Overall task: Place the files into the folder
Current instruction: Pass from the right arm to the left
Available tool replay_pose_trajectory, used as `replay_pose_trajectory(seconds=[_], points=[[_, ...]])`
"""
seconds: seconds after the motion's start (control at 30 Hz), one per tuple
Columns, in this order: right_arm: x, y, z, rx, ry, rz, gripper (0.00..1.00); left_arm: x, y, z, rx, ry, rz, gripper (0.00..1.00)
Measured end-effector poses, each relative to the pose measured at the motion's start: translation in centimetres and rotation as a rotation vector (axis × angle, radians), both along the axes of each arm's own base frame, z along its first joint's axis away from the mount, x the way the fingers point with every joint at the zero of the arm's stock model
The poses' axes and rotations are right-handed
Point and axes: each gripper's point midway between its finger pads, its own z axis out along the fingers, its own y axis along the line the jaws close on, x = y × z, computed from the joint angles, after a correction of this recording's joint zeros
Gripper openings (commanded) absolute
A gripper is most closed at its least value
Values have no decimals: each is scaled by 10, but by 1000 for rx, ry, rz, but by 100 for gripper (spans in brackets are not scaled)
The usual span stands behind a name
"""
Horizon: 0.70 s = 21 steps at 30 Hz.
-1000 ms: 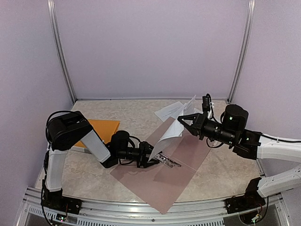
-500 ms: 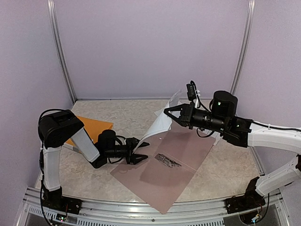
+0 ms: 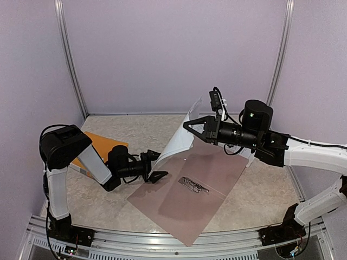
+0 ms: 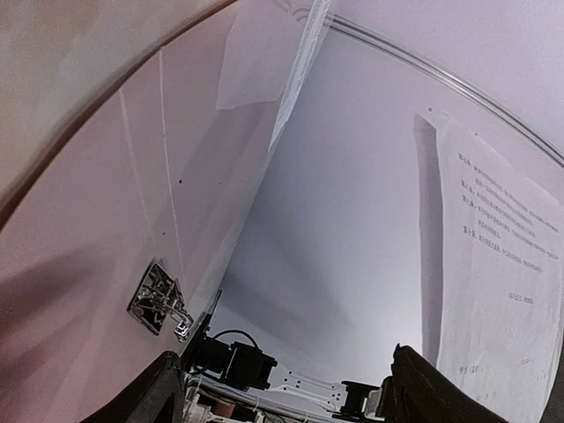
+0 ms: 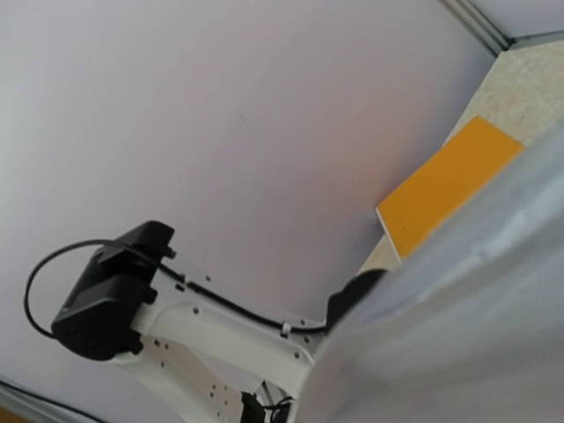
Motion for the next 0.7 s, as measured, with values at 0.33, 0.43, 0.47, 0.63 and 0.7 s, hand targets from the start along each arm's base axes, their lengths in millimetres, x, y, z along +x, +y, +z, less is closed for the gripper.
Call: replay_pose_trajectory(seconds=[0.33, 0.43, 0.47, 0.63, 0.7], points=[[-2, 2, 12, 8, -43, 14, 0, 28, -10, 49, -103, -69, 21, 80], [-3, 2, 15, 10, -56, 16, 0, 33, -11, 55, -120, -70, 25, 80], [-3, 2, 15, 9, -59, 16, 0, 34, -11, 57, -127, -69, 27, 80], [-4, 2, 17, 6, -73, 19, 0, 40, -16, 72, -164, -76, 26, 80], [-4, 2, 19, 7, -82, 20, 0, 41, -19, 78, -178, -80, 20, 80]])
